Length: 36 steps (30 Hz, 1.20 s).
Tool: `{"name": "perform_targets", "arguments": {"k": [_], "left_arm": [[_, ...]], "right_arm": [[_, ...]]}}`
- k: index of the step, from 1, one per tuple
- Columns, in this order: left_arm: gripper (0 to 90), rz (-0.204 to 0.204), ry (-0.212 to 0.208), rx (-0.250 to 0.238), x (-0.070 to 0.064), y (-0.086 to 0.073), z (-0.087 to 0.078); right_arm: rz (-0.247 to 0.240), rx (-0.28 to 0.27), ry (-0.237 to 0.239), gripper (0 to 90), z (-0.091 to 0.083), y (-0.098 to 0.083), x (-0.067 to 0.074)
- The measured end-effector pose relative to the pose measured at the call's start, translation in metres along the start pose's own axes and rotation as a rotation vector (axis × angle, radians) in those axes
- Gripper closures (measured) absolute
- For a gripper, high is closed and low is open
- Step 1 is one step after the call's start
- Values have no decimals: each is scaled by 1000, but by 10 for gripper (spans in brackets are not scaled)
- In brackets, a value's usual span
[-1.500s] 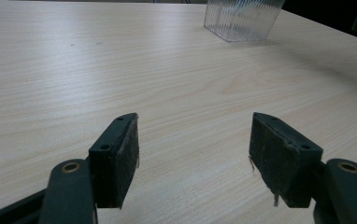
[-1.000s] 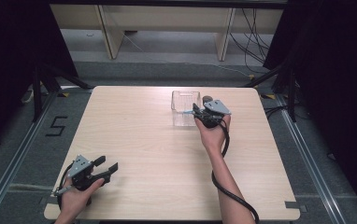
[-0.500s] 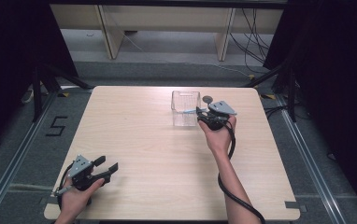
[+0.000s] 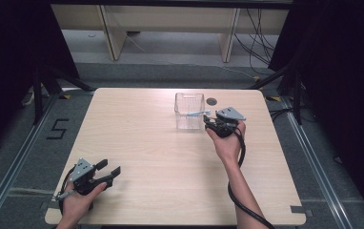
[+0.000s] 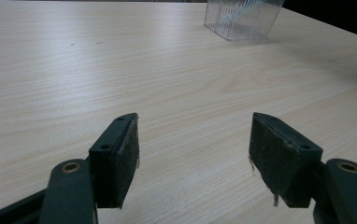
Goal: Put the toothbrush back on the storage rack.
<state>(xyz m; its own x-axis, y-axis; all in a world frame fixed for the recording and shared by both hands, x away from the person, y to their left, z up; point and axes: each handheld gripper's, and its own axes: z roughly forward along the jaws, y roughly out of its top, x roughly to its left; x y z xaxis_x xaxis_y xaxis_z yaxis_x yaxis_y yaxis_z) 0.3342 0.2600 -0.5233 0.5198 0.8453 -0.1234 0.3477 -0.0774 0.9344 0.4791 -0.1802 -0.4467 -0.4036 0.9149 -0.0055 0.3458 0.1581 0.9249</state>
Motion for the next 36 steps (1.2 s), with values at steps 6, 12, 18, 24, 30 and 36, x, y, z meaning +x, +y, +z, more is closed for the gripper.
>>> {"name": "perform_targets", "arguments": {"k": [6, 12, 18, 24, 30, 36], "left_arm": [[329, 1, 1, 3, 0, 0, 0], [330, -5, -10, -8, 0, 0, 2], [329, -5, 0, 1, 0, 0, 0], [329, -5, 3, 2, -1, 0, 0], [329, -6, 3, 0, -1, 0, 0], [329, -7, 4, 0, -1, 0, 0]], "right_arm": [[-1, 18, -18, 451, -8, -5, -3], [-3, 43, -19, 444, -16, -10, -8], [-9, 58, -18, 439, -22, -13, -12], [-7, 67, -12, 439, -29, -14, -15], [-7, 59, -23, 438, -36, -17, -16], [-4, 92, -2, 434, -43, -19, -16]]}}
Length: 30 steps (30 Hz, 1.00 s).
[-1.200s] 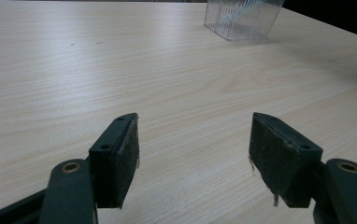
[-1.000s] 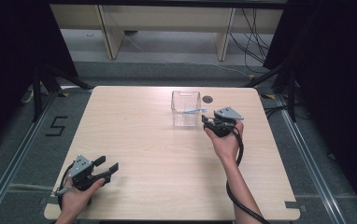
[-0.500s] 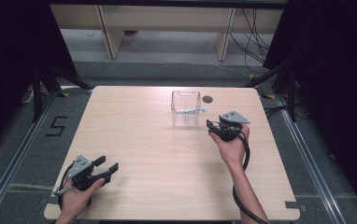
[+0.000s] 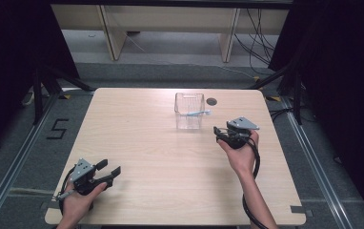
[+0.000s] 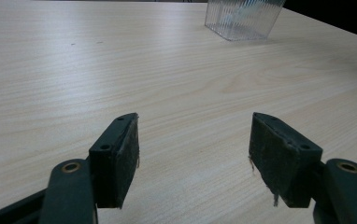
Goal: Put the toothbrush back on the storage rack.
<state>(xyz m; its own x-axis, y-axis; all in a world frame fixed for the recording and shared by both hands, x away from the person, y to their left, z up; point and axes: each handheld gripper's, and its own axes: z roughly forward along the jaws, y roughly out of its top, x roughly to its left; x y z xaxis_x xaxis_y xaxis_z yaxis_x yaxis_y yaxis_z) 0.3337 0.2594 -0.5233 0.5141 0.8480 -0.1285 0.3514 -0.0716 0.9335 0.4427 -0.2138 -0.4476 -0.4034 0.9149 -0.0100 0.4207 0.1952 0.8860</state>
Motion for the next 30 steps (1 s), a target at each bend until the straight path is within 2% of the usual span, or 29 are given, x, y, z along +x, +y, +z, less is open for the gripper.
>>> {"name": "perform_targets", "arguments": {"k": [1, 2, 3, 4, 5, 6, 7, 8, 9, 11, 12, 15, 16, 17, 18, 20, 22, 24, 25, 26, 30], "left_arm": [[330, 1, 0, 0, 0, 0, 0], [330, 0, 1, -1, 0, 0, 0], [329, -2, 2, 0, 0, 0, 0], [330, 1, 2, 1, 0, 0, 0], [330, 1, 2, 0, 0, 0, 0], [330, -5, 6, 4, -1, 0, 0], [330, -4, 5, 4, -1, 0, 0], [330, 0, 2, 0, 0, 0, 0], [330, -1, 3, 1, 0, 0, 0], [330, -7, 7, 5, -1, 0, 0], [330, -5, 5, 4, -1, 0, 0], [333, -1, 4, -4, 0, 0, 0], [334, -3, 6, -4, 0, 0, 0], [335, -4, 7, -4, 0, 0, 0], [335, -10, 14, 4, -1, 0, -1], [335, -6, 13, 4, -1, 0, -1], [335, -4, 6, -2, 0, 0, 0], [334, -9, 9, -1, -1, 0, 0], [334, -4, 9, -4, 0, 0, 0], [334, -14, 16, 4, -1, 0, -1], [333, -5, 12, 0, -1, 0, -1]], "right_arm": [[-24, -1, -4, 434, -1, -1, -1], [-7, -4, 5, 434, -1, -2, -1], [-11, -10, -7, 434, -3, -2, -1], [-7, 1, 10, 434, -4, -3, -1], [8, 5, 3, 435, -5, -5, -1], [-15, 9, -3, 435, -6, -6, -3], [0, 23, 11, 435, -8, -7, -3], [-6, 24, 6, 435, -9, -8, -4], [11, 18, 5, 435, -9, -10, -4], [-12, 19, 6, 435, -11, -12, -7], [9, 32, 8, 434, -13, -13, -7], [5, 37, 0, 434, -16, -17, -11], [25, 53, 6, 434, -18, -17, -11], [33, 39, 5, 434, -18, -19, -11], [16, 39, 9, 434, -18, -20, -13], [27, 52, 16, 434, -21, -22, -15], [16, 56, 5, 434, -23, -25, -17], [39, 63, 3, 434, -25, -27, -17], [27, 56, 13, 434, -25, -29, -20], [45, 64, 14, 434, -27, -30, -20], [34, 74, 0, 434, -31, -37, -22]]}}
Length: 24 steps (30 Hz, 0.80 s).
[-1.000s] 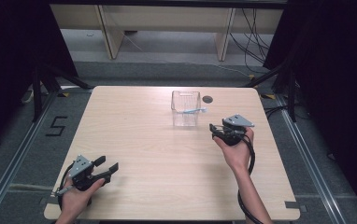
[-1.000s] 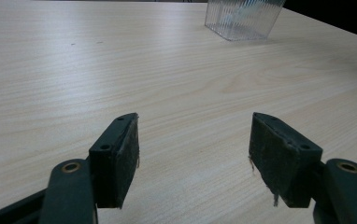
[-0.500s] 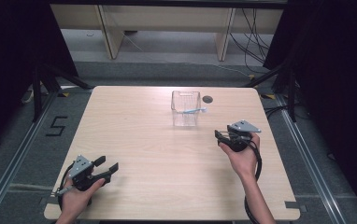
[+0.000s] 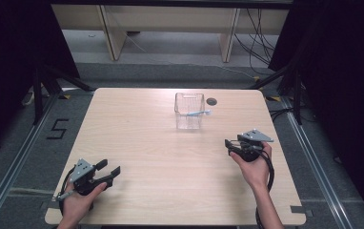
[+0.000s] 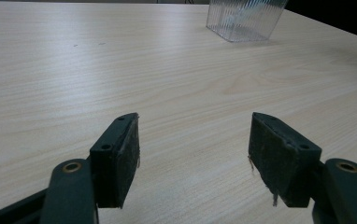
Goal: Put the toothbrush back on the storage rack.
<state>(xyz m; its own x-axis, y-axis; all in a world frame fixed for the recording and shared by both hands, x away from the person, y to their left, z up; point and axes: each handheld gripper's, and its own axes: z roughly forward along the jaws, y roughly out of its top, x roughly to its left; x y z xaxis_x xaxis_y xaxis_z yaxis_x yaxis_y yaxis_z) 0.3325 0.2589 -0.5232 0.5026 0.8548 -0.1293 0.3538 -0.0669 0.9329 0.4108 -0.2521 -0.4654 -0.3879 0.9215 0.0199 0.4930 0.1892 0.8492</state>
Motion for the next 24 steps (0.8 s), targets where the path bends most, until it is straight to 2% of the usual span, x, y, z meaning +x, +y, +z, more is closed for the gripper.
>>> {"name": "perform_targets", "arguments": {"k": [1, 2, 5, 9, 10, 11, 12, 13, 15, 17, 18, 20, 21, 22, 23, 24], "left_arm": [[333, 4, -2, -1, 0, 0, 0], [334, 2, -1, -1, 0, 0, 0], [334, 1, 0, -2, 0, 0, 0], [334, 2, -1, -1, 0, 0, 0], [334, 2, 1, 0, 0, 0, 0], [334, 18, -9, -12, 1, 0, 1], [334, 3, -14, -18, 0, 0, 2], [334, 13, -15, -19, 1, 0, 2], [334, 15, -16, -19, 1, 0, 2], [335, 14, -16, -19, 1, 0, 2], [335, 15, -16, -19, 1, 0, 2], [335, 17, -14, -16, 1, 0, 2], [335, -3, 6, 5, -1, 0, 0], [335, 4, 3, 3, -1, 0, 0], [335, 0, 4, 4, -1, 0, 0], [335, 0, 4, 4, -1, 0, 0]], "right_arm": [[-3, -7, 10, 434, 0, -2, -2], [32, 11, 7, 434, -3, -4, 1], [5, 0, 4, 434, -4, -10, -4], [22, 15, 6, 434, -10, -20, -4], [13, 6, -18, 434, -10, -22, -4], [19, 9, -20, 435, -11, -25, -4], [22, 18, 17, 434, -14, -27, -6], [14, 11, 5, 435, -15, -29, -6], [73, 11, -6, 435, -17, -35, -2], [40, -3, -14, 434, -17, -41, -4], [28, 9, -6, 435, -18, -44, -5], [46, 4, 0, 435, -19, -50, -4], [54, 27, -10, 434, -20, -53, -3], [36, 7, -3, 434, -20, -55, -5], [48, 9, 13, 435, -21, -58, -4], [51, 9, 7, 435, -21, -60, -4]]}}
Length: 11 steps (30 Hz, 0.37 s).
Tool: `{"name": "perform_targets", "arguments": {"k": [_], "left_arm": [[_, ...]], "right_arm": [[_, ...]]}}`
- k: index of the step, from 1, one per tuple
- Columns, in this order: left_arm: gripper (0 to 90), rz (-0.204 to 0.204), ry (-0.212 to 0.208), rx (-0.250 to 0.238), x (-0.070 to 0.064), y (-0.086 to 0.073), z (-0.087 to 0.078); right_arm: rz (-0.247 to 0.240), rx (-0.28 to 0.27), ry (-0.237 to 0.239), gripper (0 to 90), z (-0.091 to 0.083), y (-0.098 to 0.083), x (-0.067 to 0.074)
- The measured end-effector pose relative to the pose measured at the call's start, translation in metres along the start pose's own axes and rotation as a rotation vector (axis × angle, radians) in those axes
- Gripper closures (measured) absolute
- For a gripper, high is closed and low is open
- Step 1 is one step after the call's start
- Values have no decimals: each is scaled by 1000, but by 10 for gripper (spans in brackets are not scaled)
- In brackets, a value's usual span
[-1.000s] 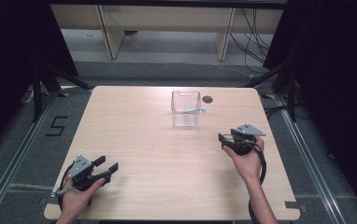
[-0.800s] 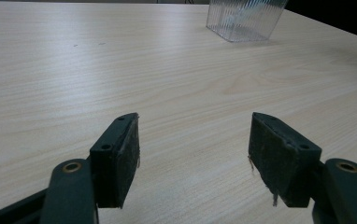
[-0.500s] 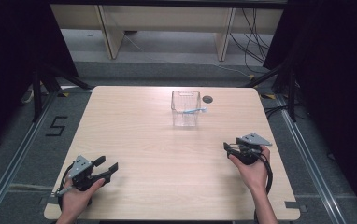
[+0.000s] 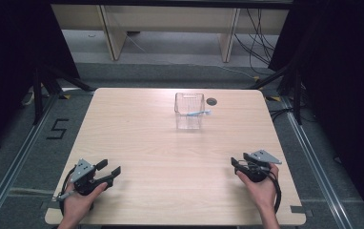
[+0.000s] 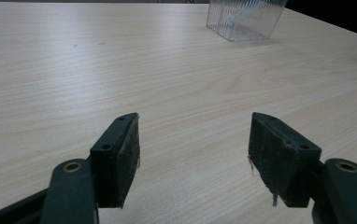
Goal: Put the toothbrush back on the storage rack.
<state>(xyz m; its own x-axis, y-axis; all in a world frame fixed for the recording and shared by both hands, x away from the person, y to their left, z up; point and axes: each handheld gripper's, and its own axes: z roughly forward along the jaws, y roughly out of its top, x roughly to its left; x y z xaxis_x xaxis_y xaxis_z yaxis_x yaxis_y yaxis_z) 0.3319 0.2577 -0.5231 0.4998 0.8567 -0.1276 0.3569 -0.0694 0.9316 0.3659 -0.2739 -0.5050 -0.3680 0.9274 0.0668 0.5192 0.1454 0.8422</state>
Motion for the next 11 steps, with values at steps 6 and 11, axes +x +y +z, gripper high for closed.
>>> {"name": "perform_targets", "arguments": {"k": [6, 11], "left_arm": [[335, 0, 1, -1, 0, 0, 0], [335, 0, 0, -1, 0, 0, 0]], "right_arm": [[16, -32, -9, 436, -2, -9, 2], [7, -38, -1, 436, -4, -10, 3]]}}
